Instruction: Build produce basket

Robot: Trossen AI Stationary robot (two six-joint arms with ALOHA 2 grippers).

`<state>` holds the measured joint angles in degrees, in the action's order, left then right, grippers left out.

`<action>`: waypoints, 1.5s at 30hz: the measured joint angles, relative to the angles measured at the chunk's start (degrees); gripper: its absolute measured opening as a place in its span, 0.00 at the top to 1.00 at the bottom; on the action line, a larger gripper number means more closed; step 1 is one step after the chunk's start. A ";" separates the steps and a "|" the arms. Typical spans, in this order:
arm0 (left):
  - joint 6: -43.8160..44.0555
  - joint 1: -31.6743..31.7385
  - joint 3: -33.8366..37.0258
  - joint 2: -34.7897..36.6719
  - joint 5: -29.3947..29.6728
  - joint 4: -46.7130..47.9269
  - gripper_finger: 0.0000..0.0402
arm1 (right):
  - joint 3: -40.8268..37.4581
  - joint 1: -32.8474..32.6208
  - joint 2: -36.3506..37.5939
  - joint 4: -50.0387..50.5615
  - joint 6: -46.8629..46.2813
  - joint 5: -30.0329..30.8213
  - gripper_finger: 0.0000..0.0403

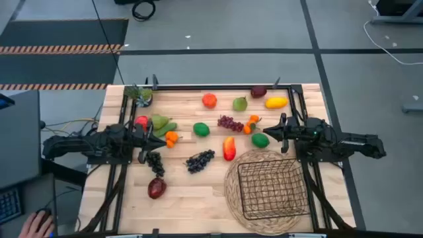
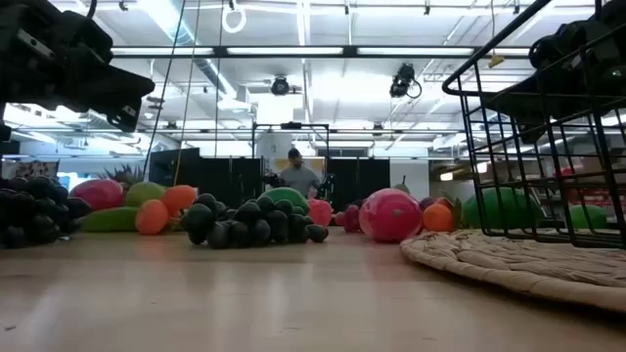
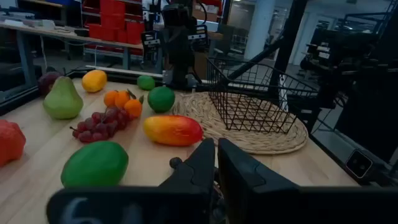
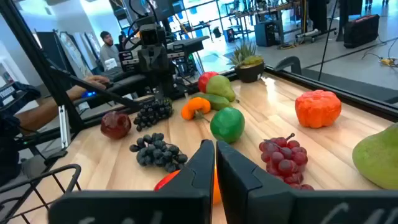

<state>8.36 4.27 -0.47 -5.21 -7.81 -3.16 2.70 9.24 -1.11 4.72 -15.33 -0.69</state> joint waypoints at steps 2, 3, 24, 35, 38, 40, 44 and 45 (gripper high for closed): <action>0.00 0.00 0.01 0.00 0.01 -0.02 0.93 | 0.00 0.00 -0.01 0.00 0.00 0.00 0.94; 0.00 0.01 0.01 -0.02 0.01 -0.01 0.93 | 0.00 -0.01 0.01 0.01 0.00 0.01 0.94; -0.01 0.02 0.01 -0.01 0.01 -0.02 0.92 | 0.00 -0.01 0.01 -0.01 0.00 0.00 0.94; 0.00 0.02 0.02 0.00 0.02 -0.02 0.94 | 0.00 0.01 -0.01 0.01 0.00 0.00 0.94; 0.00 0.00 0.01 -0.02 0.02 -0.01 0.94 | 0.00 0.01 -0.01 -0.01 0.00 0.01 0.94; -0.01 0.00 0.01 0.00 0.01 0.00 0.93 | 0.00 -0.01 -0.01 0.01 0.00 0.00 0.94; 0.00 0.01 0.00 0.00 0.01 -0.01 0.92 | 0.00 0.01 0.00 0.00 0.00 0.00 0.94; -0.02 0.00 0.02 -0.02 0.00 -0.02 0.92 | 0.00 0.01 0.00 0.00 0.00 0.01 0.94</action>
<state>8.34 4.27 -0.45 -5.23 -7.81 -3.18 2.70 9.26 -1.12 4.72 -15.33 -0.67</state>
